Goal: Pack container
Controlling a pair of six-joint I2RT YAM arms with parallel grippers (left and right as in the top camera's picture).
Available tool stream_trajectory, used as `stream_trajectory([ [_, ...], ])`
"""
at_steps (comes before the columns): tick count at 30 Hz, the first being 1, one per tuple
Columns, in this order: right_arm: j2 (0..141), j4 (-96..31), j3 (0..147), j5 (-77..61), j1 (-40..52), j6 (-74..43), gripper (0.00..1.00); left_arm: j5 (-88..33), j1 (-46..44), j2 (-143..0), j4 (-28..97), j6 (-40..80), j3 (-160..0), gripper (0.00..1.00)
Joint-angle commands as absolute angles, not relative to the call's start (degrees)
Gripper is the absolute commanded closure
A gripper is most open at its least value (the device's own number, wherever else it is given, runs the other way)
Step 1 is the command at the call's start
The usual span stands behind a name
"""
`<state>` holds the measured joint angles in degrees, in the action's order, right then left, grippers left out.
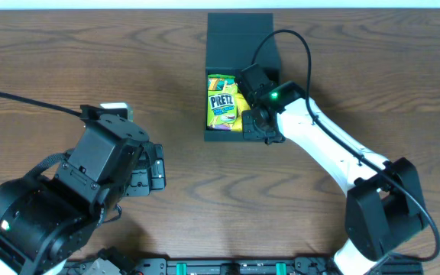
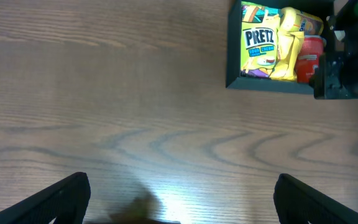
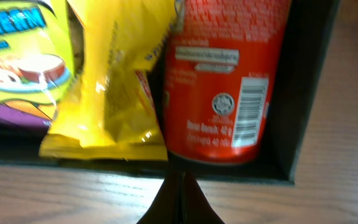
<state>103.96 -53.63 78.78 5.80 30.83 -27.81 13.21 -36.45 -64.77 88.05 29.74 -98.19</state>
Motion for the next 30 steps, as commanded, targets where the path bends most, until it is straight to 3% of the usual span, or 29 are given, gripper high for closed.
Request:
stream_trajectory([
  [1, 103.37, -51.7, 78.22, 7.2, 31.07, -27.53, 0.98, 13.02, -36.4, -64.75, 88.05, 29.15, -98.74, 0.05],
  [15, 104.18, -45.19, 70.67, 3.75, 31.07, -27.44, 0.98, 13.02, -36.4, -64.75, 88.05, 29.15, -98.74, 0.05],
  [30, 104.16, -63.18, 70.26, -8.45, 32.34, -26.15, 0.99, 13.02, -36.4, -64.75, 88.05, 29.15, -98.74, 0.05],
])
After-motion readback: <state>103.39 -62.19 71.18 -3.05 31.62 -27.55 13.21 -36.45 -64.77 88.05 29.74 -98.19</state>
